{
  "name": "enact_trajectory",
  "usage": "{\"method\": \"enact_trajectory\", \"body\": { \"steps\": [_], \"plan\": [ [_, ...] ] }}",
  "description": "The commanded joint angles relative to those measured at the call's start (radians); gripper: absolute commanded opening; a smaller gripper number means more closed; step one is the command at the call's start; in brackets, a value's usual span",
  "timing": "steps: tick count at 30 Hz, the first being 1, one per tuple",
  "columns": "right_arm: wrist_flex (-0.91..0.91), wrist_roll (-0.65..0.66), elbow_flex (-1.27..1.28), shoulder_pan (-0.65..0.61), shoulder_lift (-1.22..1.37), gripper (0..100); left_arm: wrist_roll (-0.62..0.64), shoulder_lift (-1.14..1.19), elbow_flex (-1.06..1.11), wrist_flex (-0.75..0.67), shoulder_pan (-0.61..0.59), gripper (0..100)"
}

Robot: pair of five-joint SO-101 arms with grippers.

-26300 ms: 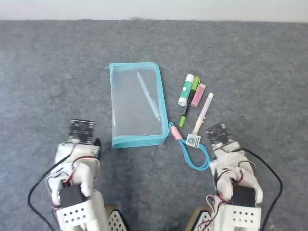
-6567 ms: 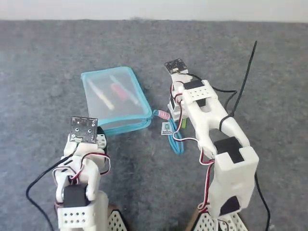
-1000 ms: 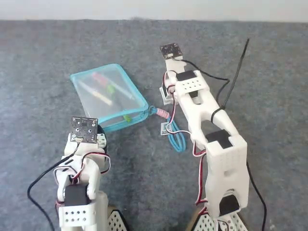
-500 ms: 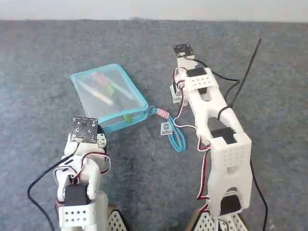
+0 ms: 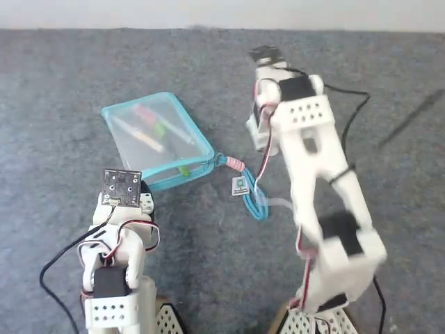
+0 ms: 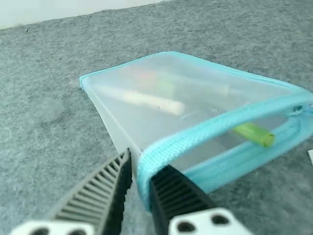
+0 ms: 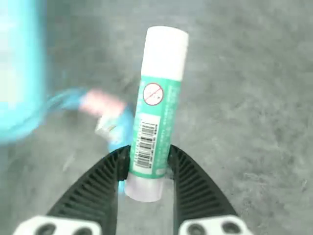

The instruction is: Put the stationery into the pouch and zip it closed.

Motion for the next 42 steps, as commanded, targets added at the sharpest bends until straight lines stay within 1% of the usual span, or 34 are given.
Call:
{"method": "enact_trajectory", "body": {
  "steps": [1, 4, 7, 10, 15, 17, 19, 22, 27, 35, 42],
  "plan": [
    [-0.007, 0.094, 0.192, -0.114, -0.306, 0.7, -0.014, -0.002, -0.005, -0.026, 0.003, 1],
    [-0.038, 0.152, 0.397, -0.209, -0.498, 0.7, -0.014, -0.002, -0.005, -0.026, 0.002, 1],
    [-0.041, 0.209, 0.549, -0.277, -0.676, 0.7, -0.014, -0.002, -0.004, -0.026, 0.005, 1],
    [-0.041, 0.284, 0.644, -0.325, -0.823, 0.7, -0.014, -0.002, 0.007, -0.034, 0.006, 1],
    [-0.041, 0.296, 0.733, -0.437, -0.951, 0.7, -0.014, -0.002, 0.007, -0.034, 0.006, 1],
    [-0.041, 0.293, 0.746, -0.483, -0.946, 0.7, -0.014, -0.002, 0.007, -0.034, 0.006, 1],
    [-0.042, 0.292, 0.743, -0.503, -0.923, 0.7, -0.014, -0.002, 0.005, -0.034, 0.006, 1],
    [-0.085, 0.285, 0.74, -0.503, -0.869, 0.7, -0.012, -0.002, 0.002, -0.034, 0.006, 1],
    [-0.186, 0.226, 0.735, -0.506, -0.737, 0.7, -0.012, -0.002, -0.005, -0.032, 0.005, 1],
    [-0.189, 0.161, 0.559, -0.503, -0.478, 0.7, -0.012, -0.002, -0.004, -0.032, 0.006, 1],
    [-0.197, 0.117, 0.411, -0.501, -0.329, 0.7, -0.012, -0.002, -0.005, -0.032, 0.006, 1]
  ]
}}
